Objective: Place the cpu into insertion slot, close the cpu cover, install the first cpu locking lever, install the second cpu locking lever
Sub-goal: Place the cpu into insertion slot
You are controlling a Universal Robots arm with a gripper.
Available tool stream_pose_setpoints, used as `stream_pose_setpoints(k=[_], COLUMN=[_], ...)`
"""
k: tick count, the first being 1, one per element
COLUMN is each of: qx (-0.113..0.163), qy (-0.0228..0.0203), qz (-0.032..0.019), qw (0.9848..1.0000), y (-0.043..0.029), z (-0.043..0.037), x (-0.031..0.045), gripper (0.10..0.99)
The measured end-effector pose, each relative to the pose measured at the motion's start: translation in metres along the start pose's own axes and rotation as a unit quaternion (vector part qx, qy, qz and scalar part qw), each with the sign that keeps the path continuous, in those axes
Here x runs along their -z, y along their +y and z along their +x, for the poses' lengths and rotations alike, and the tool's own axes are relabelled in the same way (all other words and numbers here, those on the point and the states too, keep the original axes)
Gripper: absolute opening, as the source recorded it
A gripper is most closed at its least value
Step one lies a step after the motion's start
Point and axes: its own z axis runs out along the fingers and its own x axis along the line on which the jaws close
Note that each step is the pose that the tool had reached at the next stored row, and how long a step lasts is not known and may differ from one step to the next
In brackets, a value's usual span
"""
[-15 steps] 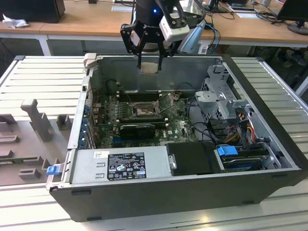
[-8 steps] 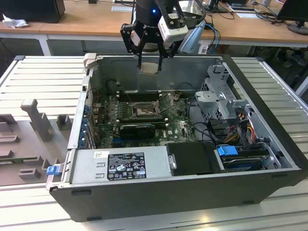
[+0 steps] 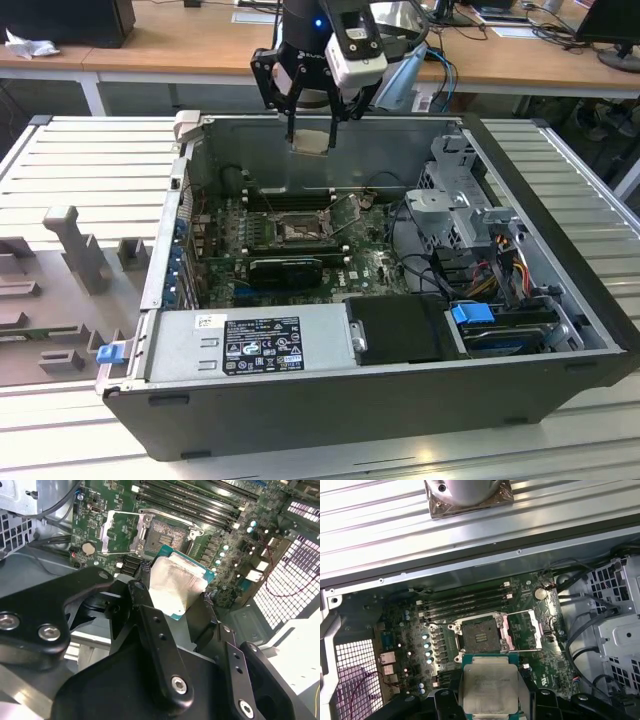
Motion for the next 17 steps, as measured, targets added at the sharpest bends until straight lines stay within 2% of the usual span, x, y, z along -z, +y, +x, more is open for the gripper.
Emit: stream_pose_setpoints(k=[17], qx=[-0.035], qy=[-0.0030], qz=[-0.0006], qw=[0.9994], y=[0.0000], z=[0.0000], x=[-0.0003], gripper=[0.529])
